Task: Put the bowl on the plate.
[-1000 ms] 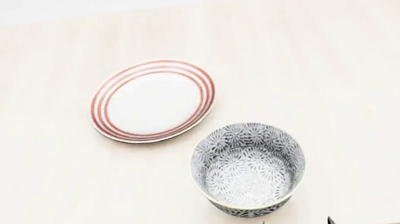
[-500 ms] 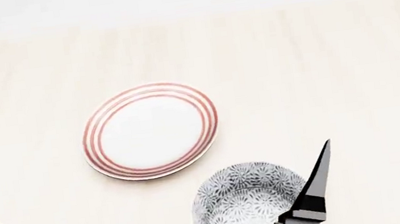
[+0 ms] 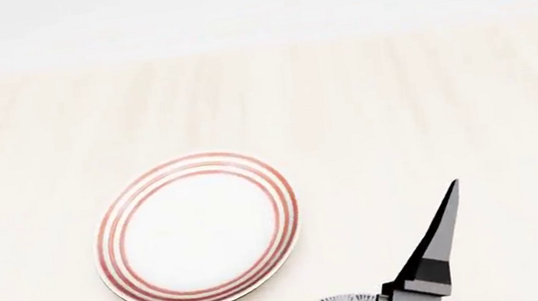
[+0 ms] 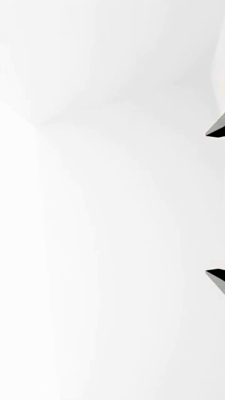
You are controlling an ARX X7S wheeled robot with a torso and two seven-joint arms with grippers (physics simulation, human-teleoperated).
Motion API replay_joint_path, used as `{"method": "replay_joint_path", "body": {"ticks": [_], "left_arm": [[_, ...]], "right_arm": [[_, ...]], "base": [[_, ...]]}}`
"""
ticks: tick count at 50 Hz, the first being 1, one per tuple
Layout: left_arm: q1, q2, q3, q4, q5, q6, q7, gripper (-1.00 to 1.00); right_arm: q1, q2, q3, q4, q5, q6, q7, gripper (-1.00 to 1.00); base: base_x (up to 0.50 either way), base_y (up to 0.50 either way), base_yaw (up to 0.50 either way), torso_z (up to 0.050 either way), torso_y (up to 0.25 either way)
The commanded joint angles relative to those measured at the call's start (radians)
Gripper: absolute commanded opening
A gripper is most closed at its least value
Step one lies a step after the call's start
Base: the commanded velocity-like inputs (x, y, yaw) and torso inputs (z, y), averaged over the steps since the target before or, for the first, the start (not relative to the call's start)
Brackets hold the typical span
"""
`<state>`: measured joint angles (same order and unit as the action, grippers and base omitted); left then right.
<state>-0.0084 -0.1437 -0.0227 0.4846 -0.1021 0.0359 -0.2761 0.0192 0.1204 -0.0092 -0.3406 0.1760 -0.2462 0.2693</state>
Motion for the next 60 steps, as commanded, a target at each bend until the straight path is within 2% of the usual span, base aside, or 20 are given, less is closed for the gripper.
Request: {"method": "replay_joint_path", "body": {"ticks": [1, 14, 29, 45, 60], "left_arm": [[0.003, 0.01, -0.006, -0.029, 0.011, 0.0, 0.007, 1.0], [-0.024, 0.015, 0.138, -0.071, -0.173, -0.369, 0.105, 1.0], [-0.124, 0.042, 0.211, -0.083, -0.286, -0.543, 0.119, 1.0], [-0.262, 0.107, 0.172, -0.141, -0.538, -0.775, 0.087, 1.0], [-0.273, 0.103, 0.21, -0.195, -0.621, -0.806, 0.048, 1.0]], "right_arm": [[-0.005, -0.005, 0.007, 0.0, -0.019, -0.009, -0.006, 1.0], [-0.01, 0.01, -0.012, 0.0, -0.014, -0.011, 0.006, 1.0], [-0.014, 0.026, -0.032, 0.009, -0.006, -0.016, 0.013, 1.0], [-0.014, 0.039, -0.045, 0.02, 0.003, -0.018, 0.024, 1.0], [-0.013, 0.048, -0.055, 0.033, 0.006, -0.028, 0.035, 1.0]], "base": [[0.0, 0.0, 0.0, 0.0, 0.0], [0.0, 0.0, 0.0, 0.0, 0.0], [0.0, 0.0, 0.0, 0.0, 0.0], [0.0, 0.0, 0.0, 0.0, 0.0], [0.0, 0.0, 0.0, 0.0, 0.0]]}}
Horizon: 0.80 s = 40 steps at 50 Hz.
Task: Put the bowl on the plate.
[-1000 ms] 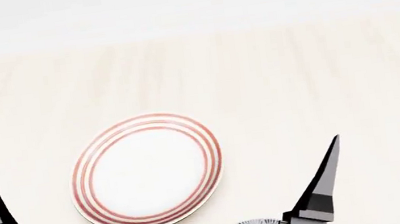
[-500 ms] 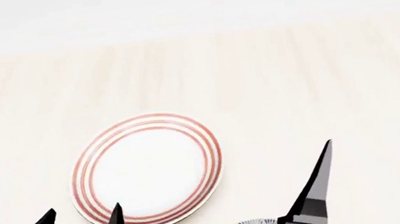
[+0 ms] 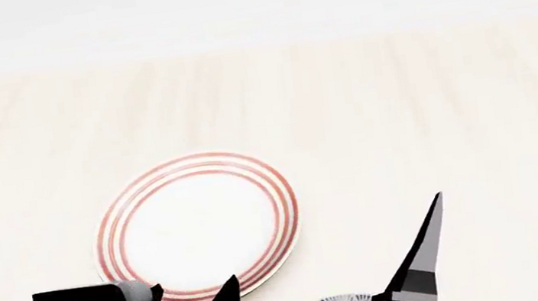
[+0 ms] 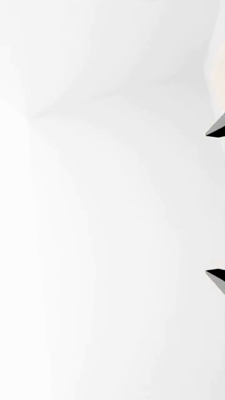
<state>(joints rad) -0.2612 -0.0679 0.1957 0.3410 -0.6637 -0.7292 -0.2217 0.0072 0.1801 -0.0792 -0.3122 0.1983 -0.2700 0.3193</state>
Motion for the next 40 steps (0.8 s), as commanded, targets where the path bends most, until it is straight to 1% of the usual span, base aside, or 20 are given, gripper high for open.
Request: {"method": "replay_joint_path", "body": {"ticks": [1, 24, 40], "left_arm": [[-0.02, 0.027, -0.005, -0.051, -0.063, -0.041, -0.009, 1.0], [0.007, -0.001, 0.087, -0.086, -0.102, -0.038, -0.009, 1.0], [0.005, -0.013, 0.106, -0.105, -0.149, -0.048, -0.029, 1.0]], "right_arm": [[0.0, -0.011, 0.015, 0.005, -0.016, -0.005, -0.015, 1.0], [0.0, 0.003, 0.002, 0.011, -0.01, -0.011, 0.002, 1.0], [-0.001, 0.012, -0.01, 0.016, -0.008, -0.012, 0.01, 1.0]], "base": [[0.0, 0.0, 0.0, 0.0, 0.0], [0.0, 0.0, 0.0, 0.0, 0.0], [0.0, 0.0, 0.0, 0.0, 0.0]]}}
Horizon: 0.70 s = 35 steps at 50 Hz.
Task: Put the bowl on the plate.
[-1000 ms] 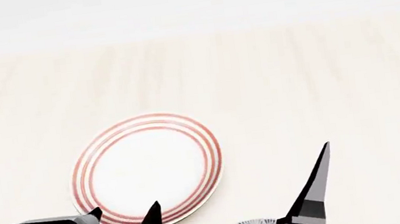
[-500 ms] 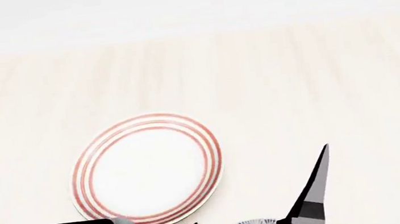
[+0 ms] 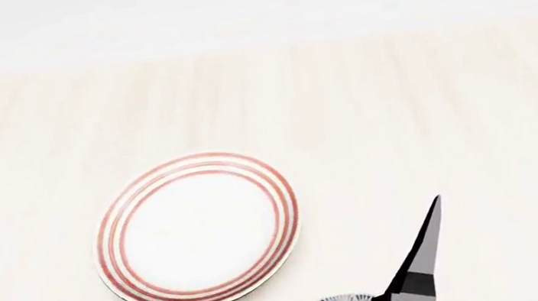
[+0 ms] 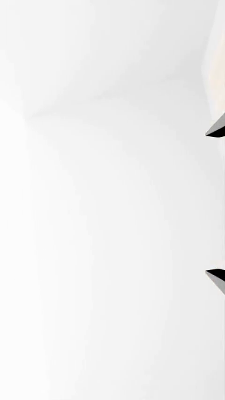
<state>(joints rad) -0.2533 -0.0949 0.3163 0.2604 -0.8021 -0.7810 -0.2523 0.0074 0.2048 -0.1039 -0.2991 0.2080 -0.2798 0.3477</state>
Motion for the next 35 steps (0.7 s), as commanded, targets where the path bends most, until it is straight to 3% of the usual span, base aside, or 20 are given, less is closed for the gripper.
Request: {"method": "replay_joint_path", "body": {"ticks": [1, 35], "left_arm": [[-0.004, 0.014, -0.015, -0.03, -0.011, 0.007, 0.003, 1.0], [-0.038, -0.018, 0.063, -0.06, -0.035, -0.033, -0.054, 1.0]], "right_arm": [[-0.001, -0.013, 0.014, 0.005, -0.018, -0.003, -0.018, 1.0], [0.0, 0.007, -0.004, -0.003, 0.003, 0.011, 0.0, 1.0]], "base": [[0.0, 0.0, 0.0, 0.0, 0.0], [0.0, 0.0, 0.0, 0.0, 0.0]]}}
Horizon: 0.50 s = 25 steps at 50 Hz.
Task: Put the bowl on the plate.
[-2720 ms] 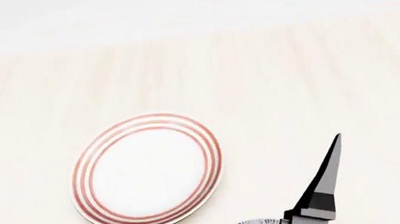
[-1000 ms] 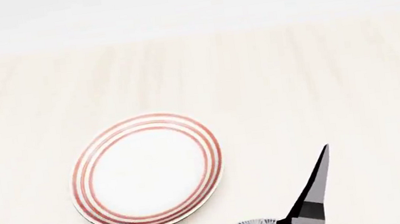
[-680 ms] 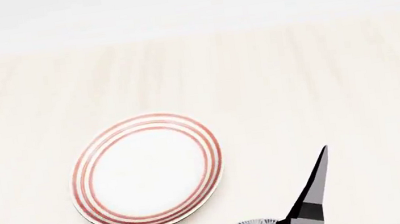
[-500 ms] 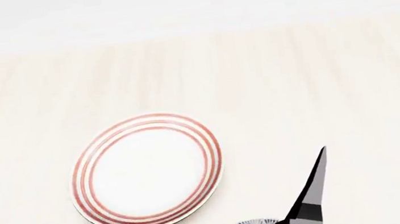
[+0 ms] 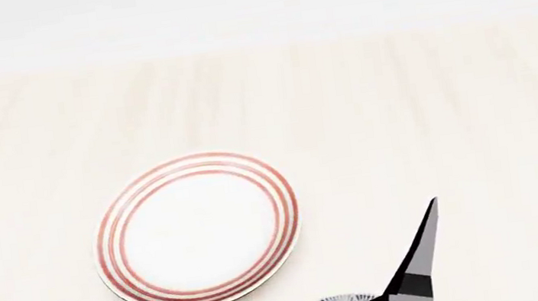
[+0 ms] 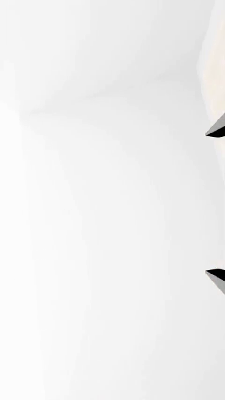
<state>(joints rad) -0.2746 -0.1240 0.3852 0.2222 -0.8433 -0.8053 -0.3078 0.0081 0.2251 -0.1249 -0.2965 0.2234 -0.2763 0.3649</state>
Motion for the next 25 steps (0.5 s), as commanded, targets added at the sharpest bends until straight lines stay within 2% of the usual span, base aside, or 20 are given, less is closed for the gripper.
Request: {"method": "replay_joint_path", "body": {"ticks": [1, 25], "left_arm": [[-0.018, 0.009, -0.001, -0.022, 0.011, -0.007, 0.001, 1.0], [-0.045, -0.01, 0.046, -0.061, -0.011, -0.05, -0.009, 1.0]], "right_arm": [[0.0, -0.013, 0.016, -0.003, -0.012, 0.006, -0.018, 1.0], [-0.001, -0.002, 0.003, 0.004, -0.003, 0.006, -0.01, 1.0]], "base": [[0.0, 0.0, 0.0, 0.0, 0.0], [0.0, 0.0, 0.0, 0.0, 0.0]]}}
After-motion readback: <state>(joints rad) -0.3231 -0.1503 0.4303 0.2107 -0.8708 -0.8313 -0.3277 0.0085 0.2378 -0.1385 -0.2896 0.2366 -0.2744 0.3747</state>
